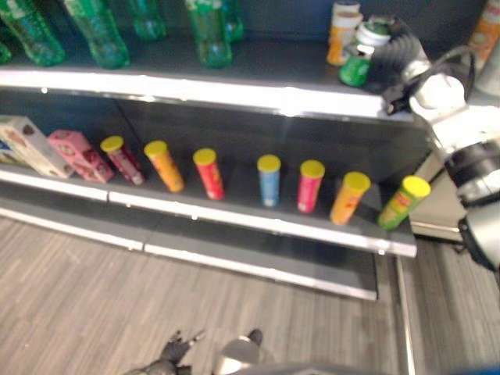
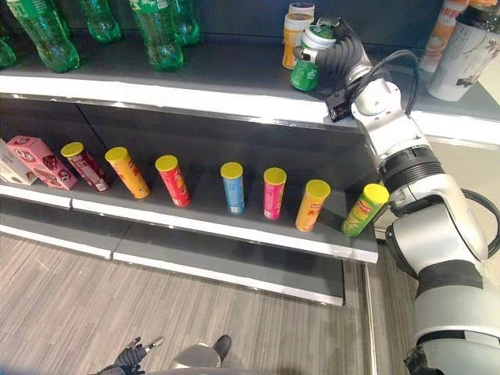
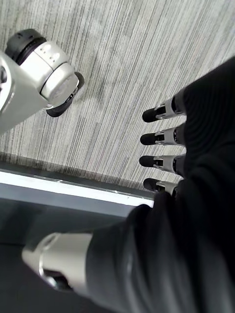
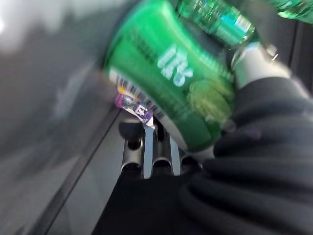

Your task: Put the goods on the table back onto the shelves and tidy them up.

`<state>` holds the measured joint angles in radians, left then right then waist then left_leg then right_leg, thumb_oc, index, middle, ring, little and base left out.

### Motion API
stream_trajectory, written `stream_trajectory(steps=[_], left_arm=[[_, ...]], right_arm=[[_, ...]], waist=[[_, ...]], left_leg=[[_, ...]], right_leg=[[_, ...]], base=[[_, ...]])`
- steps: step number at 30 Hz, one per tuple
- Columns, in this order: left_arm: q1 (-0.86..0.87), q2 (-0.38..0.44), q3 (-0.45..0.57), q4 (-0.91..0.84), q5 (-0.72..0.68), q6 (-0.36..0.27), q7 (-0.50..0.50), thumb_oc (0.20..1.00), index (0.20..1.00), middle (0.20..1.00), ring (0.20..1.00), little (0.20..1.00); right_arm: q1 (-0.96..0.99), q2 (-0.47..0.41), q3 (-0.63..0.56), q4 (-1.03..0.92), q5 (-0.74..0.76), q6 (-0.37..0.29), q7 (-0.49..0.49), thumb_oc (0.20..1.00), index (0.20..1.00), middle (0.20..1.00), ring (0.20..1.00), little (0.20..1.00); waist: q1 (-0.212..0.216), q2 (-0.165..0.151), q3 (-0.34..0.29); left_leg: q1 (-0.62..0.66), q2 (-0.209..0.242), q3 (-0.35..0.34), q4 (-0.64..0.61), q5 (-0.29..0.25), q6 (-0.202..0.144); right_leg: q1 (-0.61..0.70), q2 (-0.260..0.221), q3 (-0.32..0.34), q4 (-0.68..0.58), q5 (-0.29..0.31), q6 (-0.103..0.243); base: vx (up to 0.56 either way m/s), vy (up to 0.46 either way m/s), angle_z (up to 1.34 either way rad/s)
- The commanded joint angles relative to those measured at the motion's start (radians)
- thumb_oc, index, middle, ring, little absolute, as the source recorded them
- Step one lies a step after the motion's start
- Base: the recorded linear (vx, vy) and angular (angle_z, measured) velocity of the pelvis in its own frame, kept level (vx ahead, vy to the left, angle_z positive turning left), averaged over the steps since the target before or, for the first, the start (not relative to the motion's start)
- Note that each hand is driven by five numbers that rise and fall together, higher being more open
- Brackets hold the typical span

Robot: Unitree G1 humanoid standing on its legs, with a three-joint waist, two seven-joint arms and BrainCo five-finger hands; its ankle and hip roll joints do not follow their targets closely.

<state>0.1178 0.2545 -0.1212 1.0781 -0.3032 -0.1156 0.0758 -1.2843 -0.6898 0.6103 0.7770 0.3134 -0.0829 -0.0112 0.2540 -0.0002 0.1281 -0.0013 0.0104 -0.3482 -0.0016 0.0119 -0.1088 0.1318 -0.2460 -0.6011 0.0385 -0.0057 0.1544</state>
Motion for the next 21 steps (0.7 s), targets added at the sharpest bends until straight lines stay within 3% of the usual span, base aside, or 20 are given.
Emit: stream_trajectory(steps=[1, 10, 21], left_arm=[[-0.057, 0.089, -0.055, 0.003, -0.009, -0.026, 0.014, 1.000, 1.000, 1.000, 1.000, 1.000], [-0.060, 0.089, -0.045, 0.018, -0.007, -0.026, 0.013, 1.000, 1.000, 1.000, 1.000, 1.000], [-0.057, 0.087, -0.040, 0.027, -0.004, -0.026, 0.016, 1.000, 1.000, 1.000, 1.000, 1.000]], right_arm=[[-0.120, 0.021, 0.077, -0.041, -0.001, -0.042, 0.009, 0.200, 0.200, 0.200, 0.200, 0.200], [-0.144, 0.019, 0.142, -0.109, 0.002, -0.047, 0.050, 0.200, 0.200, 0.200, 0.200, 0.200], [-0.155, 0.011, 0.151, -0.051, -0.040, -0.041, 0.039, 0.200, 0.200, 0.200, 0.200, 0.200]], waist=[[0.028, -0.065, 0.010], [0.017, -0.074, 0.010], [0.010, -0.076, 0.010]], left_leg=[[-0.060, 0.058, 0.101, 0.070, -0.097, -0.064], [-0.052, 0.062, 0.109, 0.072, -0.102, -0.066], [-0.051, 0.067, 0.113, 0.072, -0.102, -0.068]], right_leg=[[0.011, -0.054, 0.069, 0.097, -0.142, 0.026], [0.016, -0.054, 0.075, 0.091, -0.139, 0.028], [0.015, -0.049, 0.081, 0.084, -0.141, 0.027]], base=[[0.00, 0.000, 0.00], [0.00, 0.000, 0.00], [0.00, 0.000, 0.00]])
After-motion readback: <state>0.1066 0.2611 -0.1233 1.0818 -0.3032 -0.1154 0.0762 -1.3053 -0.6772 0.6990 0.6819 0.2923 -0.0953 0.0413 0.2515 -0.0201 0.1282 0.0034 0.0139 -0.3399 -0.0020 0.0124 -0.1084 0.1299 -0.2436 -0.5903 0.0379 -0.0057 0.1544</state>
